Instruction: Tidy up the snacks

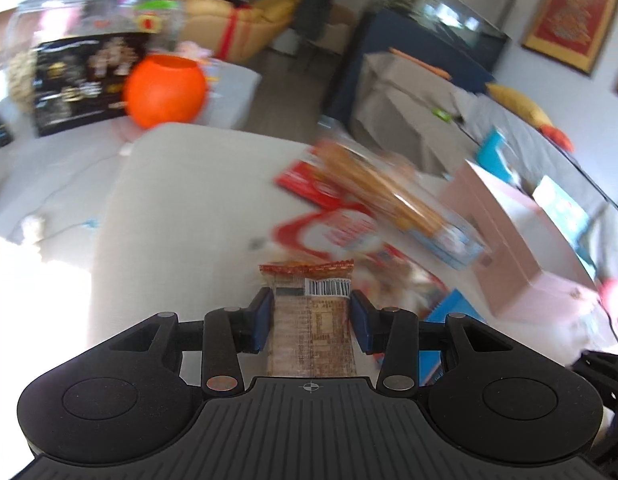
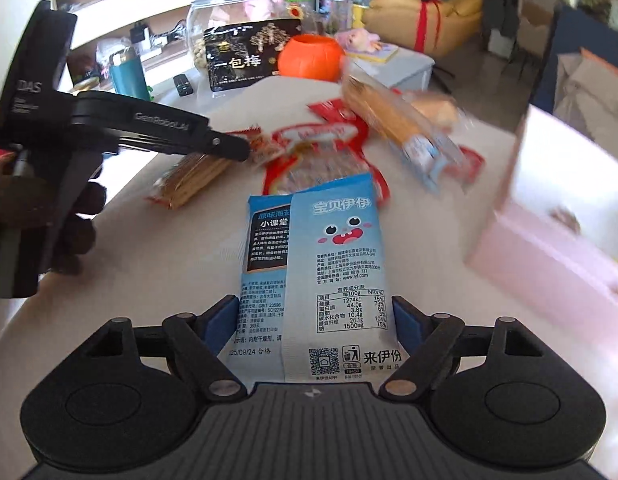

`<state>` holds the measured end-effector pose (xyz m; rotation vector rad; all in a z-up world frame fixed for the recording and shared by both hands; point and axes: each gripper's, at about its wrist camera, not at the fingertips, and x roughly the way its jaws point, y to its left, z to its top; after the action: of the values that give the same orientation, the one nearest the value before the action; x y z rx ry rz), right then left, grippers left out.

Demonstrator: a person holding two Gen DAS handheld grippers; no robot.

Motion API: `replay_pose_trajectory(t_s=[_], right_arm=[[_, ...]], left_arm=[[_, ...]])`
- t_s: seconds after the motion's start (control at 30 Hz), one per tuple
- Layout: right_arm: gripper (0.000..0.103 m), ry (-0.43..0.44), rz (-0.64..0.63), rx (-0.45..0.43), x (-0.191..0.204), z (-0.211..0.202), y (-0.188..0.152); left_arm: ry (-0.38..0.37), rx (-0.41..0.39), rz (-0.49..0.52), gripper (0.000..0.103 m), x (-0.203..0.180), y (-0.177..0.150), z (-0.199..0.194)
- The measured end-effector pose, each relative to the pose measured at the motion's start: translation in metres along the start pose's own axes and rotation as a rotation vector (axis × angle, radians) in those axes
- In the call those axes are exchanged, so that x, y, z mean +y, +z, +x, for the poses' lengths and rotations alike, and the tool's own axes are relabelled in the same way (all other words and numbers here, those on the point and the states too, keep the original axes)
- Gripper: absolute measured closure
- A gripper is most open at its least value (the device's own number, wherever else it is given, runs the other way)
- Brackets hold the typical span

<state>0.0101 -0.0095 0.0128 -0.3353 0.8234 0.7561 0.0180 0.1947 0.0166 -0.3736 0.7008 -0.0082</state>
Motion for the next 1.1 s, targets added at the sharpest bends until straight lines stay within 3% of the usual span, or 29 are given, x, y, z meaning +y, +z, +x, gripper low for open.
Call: replay_pose_trajectory(t_s=[0.13,0.33,0.47,0.6,0.73,0.83,0.93,1.1], right_arm=[[0.017,-0.003,0.086,-0.007,-0.017,-0.007,-0.018],[0.013,-0.026,0.127,-0.063,-0.025,-0.010,-0.031],[0.003,-0.070,0.053,-0.052,-0.010,-0.004,-0.030],[0.000,-0.078,0.057,-0.067,-0.009,-0.003,-0.032],[0.000,-0.078,0.055,-0.091,-0.008,-0.003,-0.036],[0.000,-0.079,0.056,-0.096,-0.008,-0.003,-0.036],[0.000,-0.081,0.057,-0.101,-0.007,-0.004,-0.038],[0.000,-0.081,0.058,-0.103,-0.007,-0.005,-0.038]], left_arm=[[-0.029,0.050,0.106,0.057,-0.023,-0.009,0.001],[0.021,0.082,0.243,0.057,-0.037,-0.021,-0.006],[-0.051,0.118,0.201,0.057,-0.034,-0.020,-0.014],[-0.136,0.083,0.036,0.057,-0.021,-0.010,-0.025],[-0.037,0.058,-0.171,0.057,0.003,0.008,-0.017],[0.022,0.047,-0.232,0.057,0.012,0.019,-0.003],[0.076,0.060,-0.200,0.058,0.009,0.025,0.016],[0.154,0.032,-0.045,0.059,-0.006,0.029,0.025]])
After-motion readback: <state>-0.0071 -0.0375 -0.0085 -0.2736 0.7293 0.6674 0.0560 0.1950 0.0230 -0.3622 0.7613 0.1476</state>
